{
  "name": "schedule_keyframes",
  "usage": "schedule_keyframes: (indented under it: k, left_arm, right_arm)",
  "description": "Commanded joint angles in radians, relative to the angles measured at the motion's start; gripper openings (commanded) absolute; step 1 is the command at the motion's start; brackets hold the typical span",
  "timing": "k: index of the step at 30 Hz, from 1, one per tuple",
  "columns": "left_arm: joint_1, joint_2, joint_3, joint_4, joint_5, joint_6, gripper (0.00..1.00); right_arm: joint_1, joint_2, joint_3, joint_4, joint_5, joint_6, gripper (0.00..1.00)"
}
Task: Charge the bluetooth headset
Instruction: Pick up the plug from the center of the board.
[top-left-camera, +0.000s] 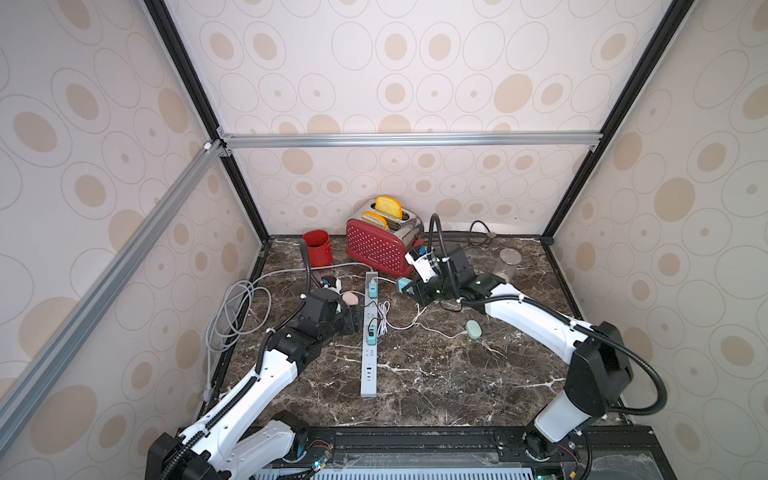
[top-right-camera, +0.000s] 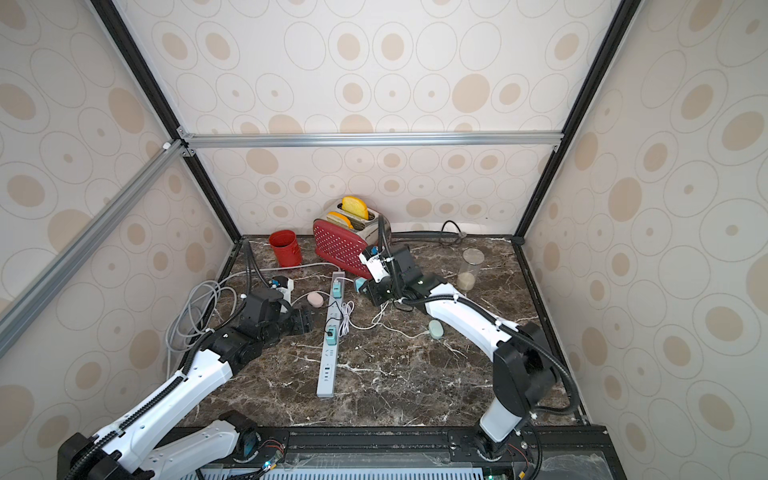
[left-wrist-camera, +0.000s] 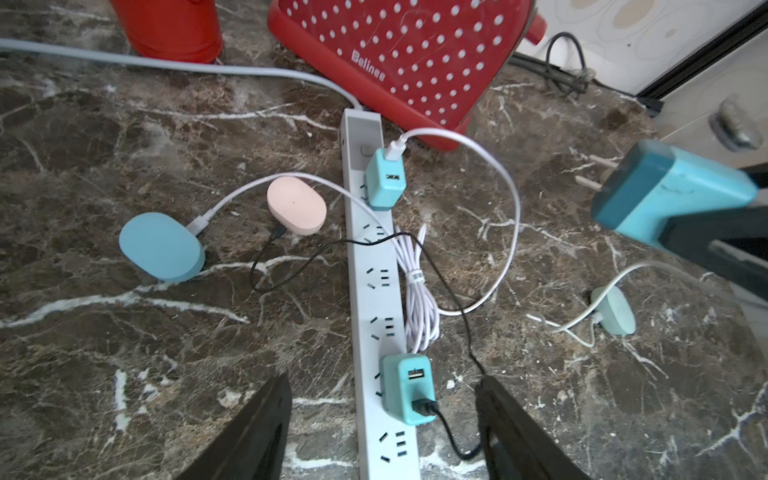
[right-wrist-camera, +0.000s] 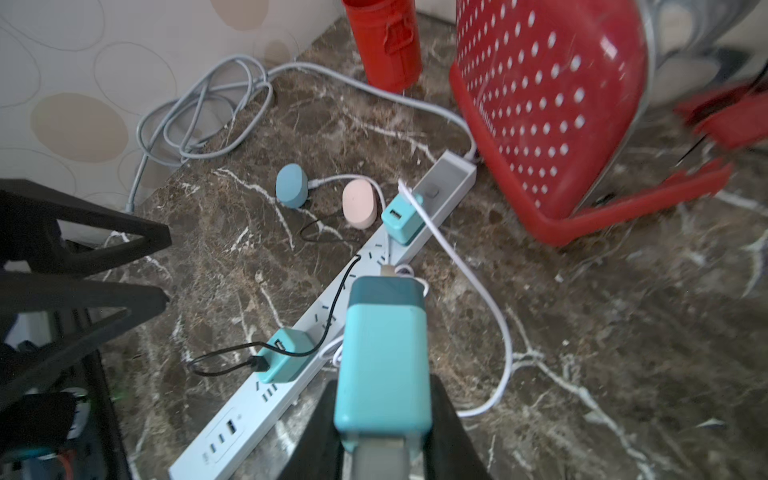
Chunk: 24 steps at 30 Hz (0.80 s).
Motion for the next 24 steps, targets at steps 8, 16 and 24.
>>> schedule_keyframes:
  k: [8, 16, 24]
  left_arm:
    - [0.096, 0.038, -0.183, 0.238, 0.134, -0.037, 0.66]
    - [0.097, 0.004, -0.269, 0.29, 0.063, -0.052, 0.65]
    - [0.097, -0.081, -0.316, 0.279, -0.024, -0.016, 0.65]
  right_arm:
    - [0.049, 0.381, 0.688, -0.645, -0.04, 0.255, 0.01]
    - [0.079, 0.699, 1.199, -0.968, -0.055, 0.4, 0.0]
    - [0.128, 0.749, 1.241, -0.912, -0.07, 0.507, 0.0]
